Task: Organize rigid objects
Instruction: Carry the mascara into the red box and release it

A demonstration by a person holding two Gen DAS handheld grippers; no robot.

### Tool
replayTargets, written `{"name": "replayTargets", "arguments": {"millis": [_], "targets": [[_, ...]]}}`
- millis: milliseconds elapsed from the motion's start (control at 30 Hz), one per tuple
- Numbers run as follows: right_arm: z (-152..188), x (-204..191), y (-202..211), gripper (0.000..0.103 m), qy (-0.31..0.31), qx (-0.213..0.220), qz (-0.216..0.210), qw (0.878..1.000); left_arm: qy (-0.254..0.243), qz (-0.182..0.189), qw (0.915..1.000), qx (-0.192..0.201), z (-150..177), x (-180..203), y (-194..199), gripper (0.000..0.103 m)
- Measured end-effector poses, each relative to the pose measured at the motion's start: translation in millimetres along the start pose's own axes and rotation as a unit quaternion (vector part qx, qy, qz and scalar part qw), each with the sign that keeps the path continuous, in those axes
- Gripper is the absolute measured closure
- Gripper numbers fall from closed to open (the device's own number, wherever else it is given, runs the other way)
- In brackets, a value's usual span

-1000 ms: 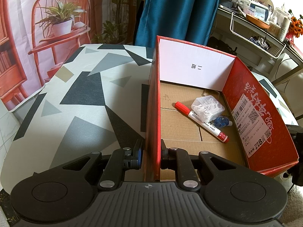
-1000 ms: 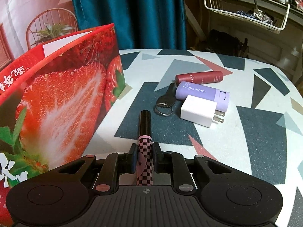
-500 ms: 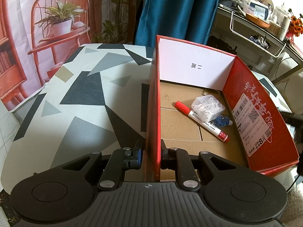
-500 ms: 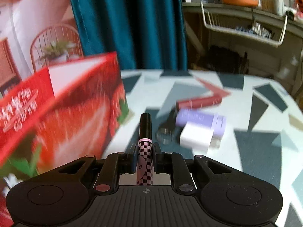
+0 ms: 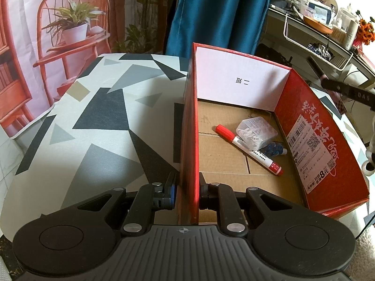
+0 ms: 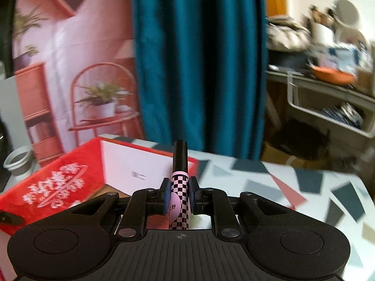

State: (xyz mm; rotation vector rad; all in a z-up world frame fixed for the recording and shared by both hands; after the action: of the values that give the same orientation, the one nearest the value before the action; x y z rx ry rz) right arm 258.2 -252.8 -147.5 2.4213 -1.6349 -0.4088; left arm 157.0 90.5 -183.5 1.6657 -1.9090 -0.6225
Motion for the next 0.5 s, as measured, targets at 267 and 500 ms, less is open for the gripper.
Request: {"name": "replayTargets", "arguments": {"millis": [267, 500], "targets": [[-1, -49, -14, 0.088, 0.049, -0.017, -0.056, 0.997, -0.001, -0.001, 1.0, 0.0, 0, 0, 1, 0.085], [10, -68, -19, 0.088, 0.06, -0.048, -0.072, 0.994, -0.002, -0.001, 1.0, 0.001, 0, 0, 1, 0.085]]}}
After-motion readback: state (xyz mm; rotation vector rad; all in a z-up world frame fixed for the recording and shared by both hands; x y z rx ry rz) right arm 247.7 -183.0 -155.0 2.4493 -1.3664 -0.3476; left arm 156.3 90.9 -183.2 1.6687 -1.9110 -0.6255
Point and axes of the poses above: each gripper's, at about its wrist camera, not at the fingertips, and y roughly against the way its jaws point, x to its right, z to its underside, the point moved 3 cm from there along -y, roughly the way its jaws point, and after that the axes turned 7 degrees about x, right-handed, at the moved point
